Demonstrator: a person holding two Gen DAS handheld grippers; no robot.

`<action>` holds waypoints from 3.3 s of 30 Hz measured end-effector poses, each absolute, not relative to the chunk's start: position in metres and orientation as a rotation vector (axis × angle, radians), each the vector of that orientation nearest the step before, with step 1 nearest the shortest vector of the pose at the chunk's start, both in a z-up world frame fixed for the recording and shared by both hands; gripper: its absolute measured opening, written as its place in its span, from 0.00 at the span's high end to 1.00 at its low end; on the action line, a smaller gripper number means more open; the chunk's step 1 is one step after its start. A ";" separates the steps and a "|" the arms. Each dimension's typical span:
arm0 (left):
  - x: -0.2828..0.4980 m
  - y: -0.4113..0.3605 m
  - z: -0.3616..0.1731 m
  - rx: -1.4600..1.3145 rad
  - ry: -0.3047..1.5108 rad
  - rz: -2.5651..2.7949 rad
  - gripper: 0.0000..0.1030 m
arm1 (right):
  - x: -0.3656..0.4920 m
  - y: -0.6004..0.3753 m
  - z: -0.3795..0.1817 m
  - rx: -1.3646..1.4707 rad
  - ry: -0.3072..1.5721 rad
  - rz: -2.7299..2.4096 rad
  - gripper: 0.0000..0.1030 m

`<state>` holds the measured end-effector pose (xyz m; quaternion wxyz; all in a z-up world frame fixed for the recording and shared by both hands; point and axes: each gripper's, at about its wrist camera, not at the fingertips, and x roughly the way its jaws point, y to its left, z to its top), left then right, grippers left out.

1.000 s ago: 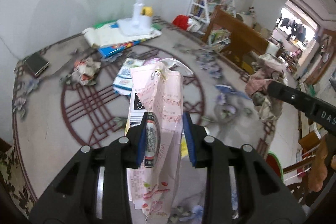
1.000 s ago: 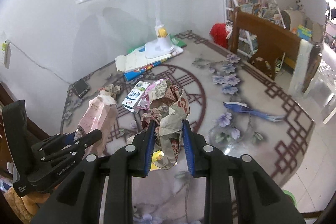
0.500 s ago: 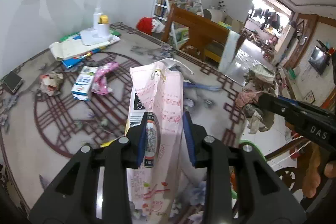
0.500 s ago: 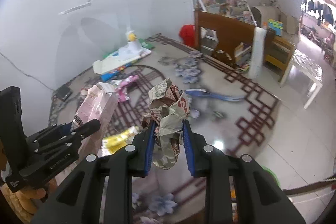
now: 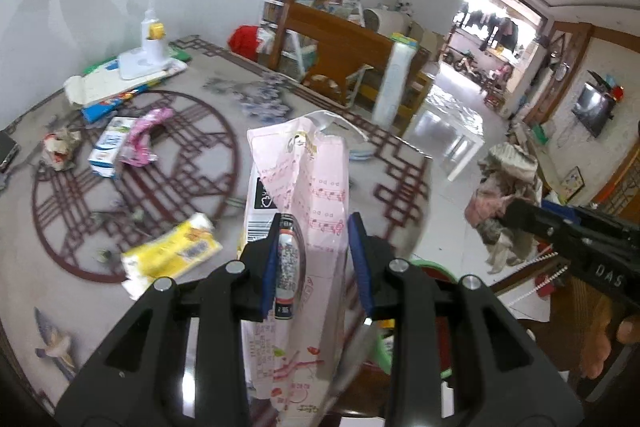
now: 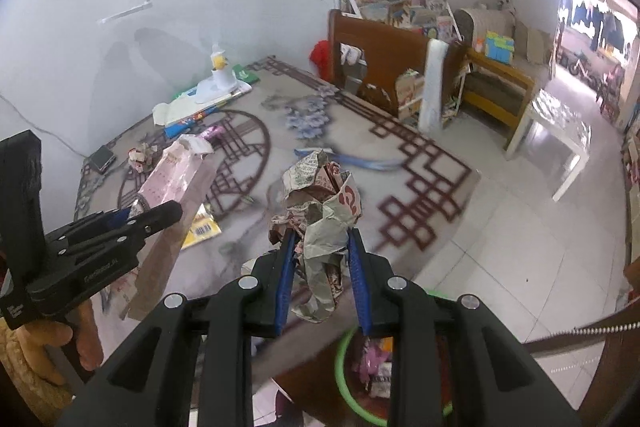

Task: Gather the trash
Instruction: 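Carry the pink package and crumpled paper over the red bin with both grippers, then open both grippers to drop the pink package and paper into the bin, then move both grippers back over the trash on the table, then grasp the yellow bear-print package with the left gripper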

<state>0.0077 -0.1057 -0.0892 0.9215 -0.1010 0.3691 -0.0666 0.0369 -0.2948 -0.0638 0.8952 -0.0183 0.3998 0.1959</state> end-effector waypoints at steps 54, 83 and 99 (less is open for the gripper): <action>0.027 -0.246 -0.118 -0.105 0.861 -0.328 0.23 | 0.032 -0.466 -0.166 0.287 1.146 0.077 0.32; 0.069 0.019 -0.196 0.041 0.993 0.018 0.20 | 0.072 -0.266 -0.157 0.261 1.161 0.229 0.31; 0.083 0.030 -0.235 -0.029 1.102 -0.089 0.60 | 0.071 -0.239 -0.148 0.235 1.161 0.174 0.31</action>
